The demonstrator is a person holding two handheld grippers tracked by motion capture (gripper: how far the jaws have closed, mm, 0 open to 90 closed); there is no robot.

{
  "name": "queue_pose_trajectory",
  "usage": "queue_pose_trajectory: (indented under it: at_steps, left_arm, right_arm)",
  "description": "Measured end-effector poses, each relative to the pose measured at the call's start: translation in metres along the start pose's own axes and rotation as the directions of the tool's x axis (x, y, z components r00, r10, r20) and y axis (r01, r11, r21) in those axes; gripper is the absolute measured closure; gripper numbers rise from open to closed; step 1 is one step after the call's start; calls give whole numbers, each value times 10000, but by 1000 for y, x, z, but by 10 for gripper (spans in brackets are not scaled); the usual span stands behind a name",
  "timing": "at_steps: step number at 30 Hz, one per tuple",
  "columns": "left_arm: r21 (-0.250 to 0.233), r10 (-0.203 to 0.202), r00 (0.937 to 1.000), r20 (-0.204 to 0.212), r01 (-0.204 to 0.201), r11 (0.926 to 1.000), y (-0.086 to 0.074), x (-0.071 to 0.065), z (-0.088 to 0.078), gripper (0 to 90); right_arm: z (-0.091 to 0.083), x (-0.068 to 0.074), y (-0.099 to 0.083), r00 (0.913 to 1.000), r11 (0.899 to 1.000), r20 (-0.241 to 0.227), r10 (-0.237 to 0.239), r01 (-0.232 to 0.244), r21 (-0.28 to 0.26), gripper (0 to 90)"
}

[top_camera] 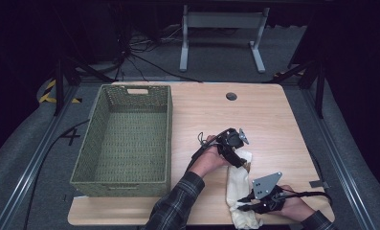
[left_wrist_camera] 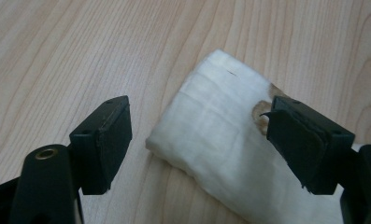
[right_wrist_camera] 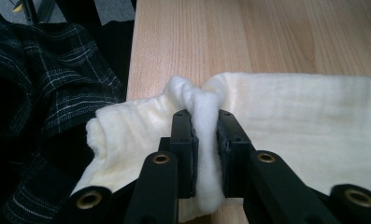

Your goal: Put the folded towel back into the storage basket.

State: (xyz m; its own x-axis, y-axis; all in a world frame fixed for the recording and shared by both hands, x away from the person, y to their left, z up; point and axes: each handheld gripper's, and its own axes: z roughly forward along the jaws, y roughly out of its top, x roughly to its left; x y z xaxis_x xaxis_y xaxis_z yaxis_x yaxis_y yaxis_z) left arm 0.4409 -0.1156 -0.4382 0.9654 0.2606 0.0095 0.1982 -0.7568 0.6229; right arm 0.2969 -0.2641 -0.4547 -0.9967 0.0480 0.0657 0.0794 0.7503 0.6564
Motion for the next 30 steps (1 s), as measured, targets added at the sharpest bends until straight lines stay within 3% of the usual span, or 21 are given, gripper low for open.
queue_pose_trajectory:
  at_steps: [5,10,12,15,17,22,23,30]
  left_arm:
    - [322,-44,10000,5,44,9995,0,6,8,233]
    - [549,44,9995,304,-61,9985,-3,7,12,276]
    - [460,-72,9982,591,45,9989,-5,8,11,334]
    - [295,181,9965,818,-206,9994,-7,6,9,459]
    - [365,252,9942,1050,-292,9989,-8,3,7,607]
    - [340,292,9955,896,-323,9989,-9,-2,4,745]
    - [363,437,9970,638,-461,9983,-9,-5,1,756]
    - [-153,255,9989,398,-249,9996,-10,-8,-18,764]
  right_arm:
    - [0,-1,0,10000,10000,-24,78,-78,-16,796]
    - [0,-2,0,9998,9999,-117,166,-167,-5,797]
    - [0,-3,0,9996,9998,-179,220,-220,6,797]
    - [0,-4,0,9993,9995,-220,304,-304,13,797]
    - [0,-5,0,9988,9991,-273,418,-419,-22,798]
    - [-1,-8,0,9968,9976,-398,690,-693,-56,799]
    - [-1,-9,0,9959,9966,-407,813,-816,-77,801]
    - [-5,-12,4,9940,9937,-313,1047,-1058,-374,805]
